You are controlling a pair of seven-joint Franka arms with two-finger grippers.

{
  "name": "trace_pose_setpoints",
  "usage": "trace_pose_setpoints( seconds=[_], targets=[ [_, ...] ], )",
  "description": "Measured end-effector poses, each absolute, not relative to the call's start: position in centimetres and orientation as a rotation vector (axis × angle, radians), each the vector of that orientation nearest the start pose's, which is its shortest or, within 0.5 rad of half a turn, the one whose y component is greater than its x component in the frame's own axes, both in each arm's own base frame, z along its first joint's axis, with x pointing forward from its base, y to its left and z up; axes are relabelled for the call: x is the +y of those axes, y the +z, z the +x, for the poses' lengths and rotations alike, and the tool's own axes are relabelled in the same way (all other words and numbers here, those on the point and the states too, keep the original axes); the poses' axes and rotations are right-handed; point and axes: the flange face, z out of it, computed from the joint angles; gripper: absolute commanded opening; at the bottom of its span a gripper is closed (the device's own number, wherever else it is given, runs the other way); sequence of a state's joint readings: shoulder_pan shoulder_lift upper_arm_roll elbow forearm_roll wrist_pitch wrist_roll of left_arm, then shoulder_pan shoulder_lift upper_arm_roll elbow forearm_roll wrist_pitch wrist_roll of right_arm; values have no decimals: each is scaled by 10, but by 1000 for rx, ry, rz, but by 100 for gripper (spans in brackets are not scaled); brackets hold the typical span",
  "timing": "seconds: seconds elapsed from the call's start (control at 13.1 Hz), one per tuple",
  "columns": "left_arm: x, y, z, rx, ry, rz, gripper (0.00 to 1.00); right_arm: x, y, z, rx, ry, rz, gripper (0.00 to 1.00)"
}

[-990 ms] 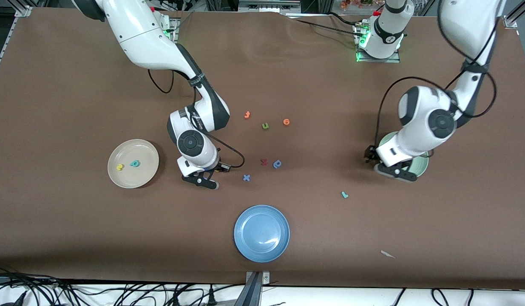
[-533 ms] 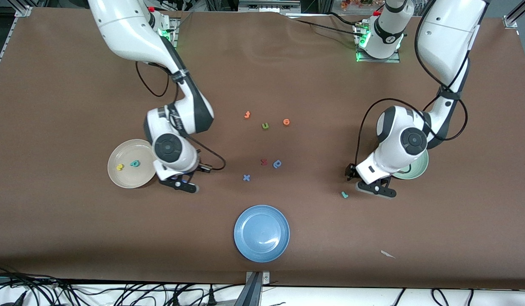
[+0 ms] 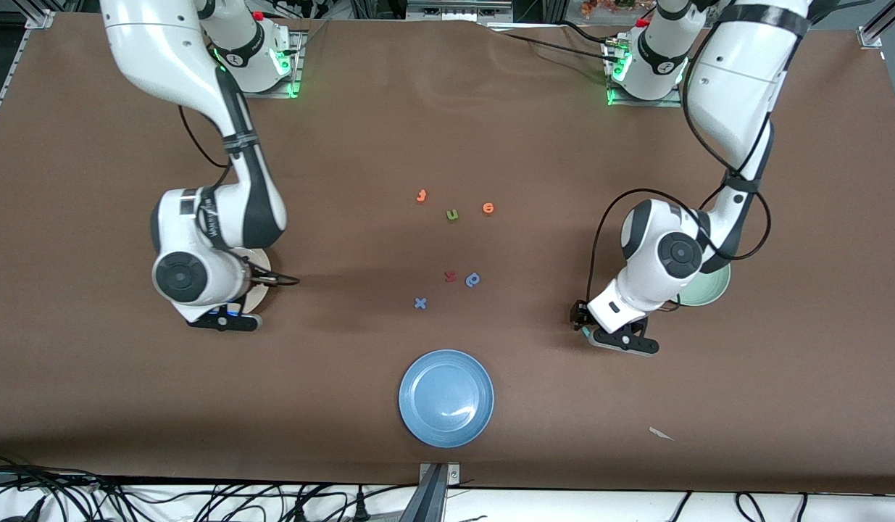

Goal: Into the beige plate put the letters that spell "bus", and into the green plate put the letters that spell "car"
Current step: 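Grasp the cyan 1 with the left gripper while the right gripper withdraws, then put the 1 on the green plate while the right gripper returns to rest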

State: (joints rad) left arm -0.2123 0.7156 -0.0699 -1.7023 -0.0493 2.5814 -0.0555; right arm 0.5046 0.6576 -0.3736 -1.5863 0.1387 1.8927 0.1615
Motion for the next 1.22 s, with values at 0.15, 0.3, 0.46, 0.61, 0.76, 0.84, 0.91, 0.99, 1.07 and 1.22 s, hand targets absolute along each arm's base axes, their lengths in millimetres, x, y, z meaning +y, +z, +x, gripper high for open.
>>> trace_pose_setpoints(
  seconds=[0.15,0.3,0.46,0.61,0.76,0.84,0.91,0.99,1.07,1.22],
  targets=[
    [-191,179,660,281,-213,-3219,77,101,232,639,64,520,-3239,14],
    [-190,170,658,279,-194,-3215,72,89,219,632,35,524,-3231,30],
    [-187,169,660,271,-197,-3211,68,86,216,627,27,512,-3227,98],
    [-184,170,661,267,-200,-3208,57,86,220,627,28,500,-3224,100],
    [-182,170,662,264,-202,-3205,55,85,233,631,31,462,-3222,100],
    [-182,171,662,263,-204,-3204,52,82,247,634,37,433,-3220,100],
    [-182,171,662,264,-205,-3203,52,79,265,638,46,409,-3216,100],
    [-182,171,662,263,-205,-3202,49,75,286,643,54,398,-3212,100],
    [-182,171,662,264,-206,-3201,49,71,309,647,61,394,-3208,100],
    [-181,171,663,263,-206,-3200,44,64,351,658,79,361,-3207,100]
  ],
)
